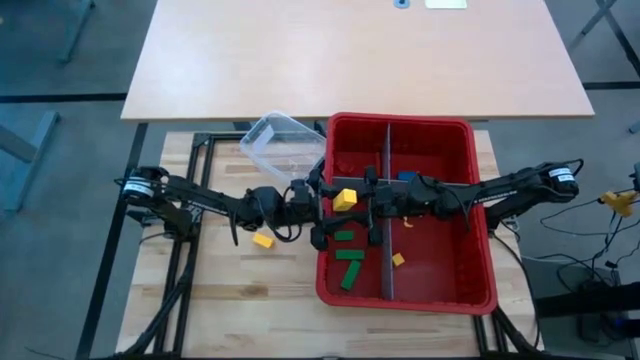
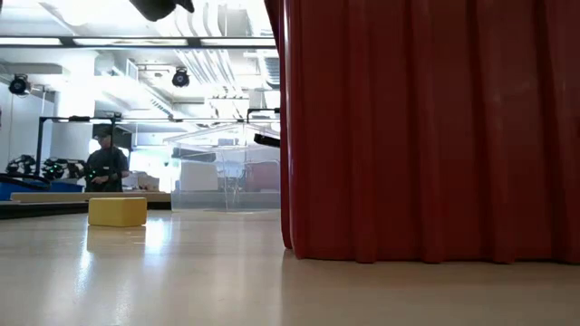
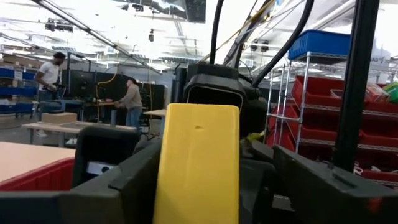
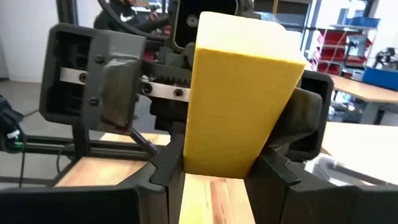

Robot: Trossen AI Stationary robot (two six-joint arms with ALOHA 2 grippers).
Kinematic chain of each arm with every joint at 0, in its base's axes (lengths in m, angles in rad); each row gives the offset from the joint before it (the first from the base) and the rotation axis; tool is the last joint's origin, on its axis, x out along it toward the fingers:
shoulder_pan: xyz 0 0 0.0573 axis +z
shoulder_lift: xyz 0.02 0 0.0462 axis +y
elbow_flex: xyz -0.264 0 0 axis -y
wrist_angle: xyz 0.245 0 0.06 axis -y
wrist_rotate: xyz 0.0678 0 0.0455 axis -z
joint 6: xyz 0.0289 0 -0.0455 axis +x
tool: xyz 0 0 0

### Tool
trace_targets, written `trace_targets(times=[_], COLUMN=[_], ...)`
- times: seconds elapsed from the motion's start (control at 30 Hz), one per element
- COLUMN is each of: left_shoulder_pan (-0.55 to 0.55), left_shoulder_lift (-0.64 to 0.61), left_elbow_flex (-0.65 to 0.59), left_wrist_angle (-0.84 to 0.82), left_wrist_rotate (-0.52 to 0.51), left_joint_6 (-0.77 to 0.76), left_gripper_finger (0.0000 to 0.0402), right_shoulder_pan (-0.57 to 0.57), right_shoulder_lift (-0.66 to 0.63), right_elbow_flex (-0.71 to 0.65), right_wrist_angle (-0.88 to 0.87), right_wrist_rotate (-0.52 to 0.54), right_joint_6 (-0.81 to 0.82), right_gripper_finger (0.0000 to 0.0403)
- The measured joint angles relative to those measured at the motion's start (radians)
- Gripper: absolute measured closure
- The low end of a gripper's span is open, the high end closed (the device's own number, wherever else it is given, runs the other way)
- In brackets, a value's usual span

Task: Sort blocks
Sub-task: Put the top yellow block into the bottom right of the red bin

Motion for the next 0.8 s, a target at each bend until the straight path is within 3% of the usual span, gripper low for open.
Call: trace_targets(times=[0.6, 0.8], left_shoulder_pan=[0.000, -0.007], left_shoulder_lift=[-0.030, -0.057], left_elbow_flex=[-0.004, -0.004], left_wrist_angle=[-0.051, -0.091], left_wrist_rotate=[-0.006, 0.021], left_joint_6=[0.050, 0.057], left_gripper_finger=[0.0126, 0.0126], right_shoulder_pan=[0.001, -0.003], right_shoulder_lift=[-0.179, -0.308], right_elbow_flex=[0.006, 0.007], right_wrist_angle=[-0.306, -0.481], right_wrist_rotate=[0.051, 0.155], right_joint_6=[-0.003, 0.015], right_gripper_finger=[0.0290, 0.0290])
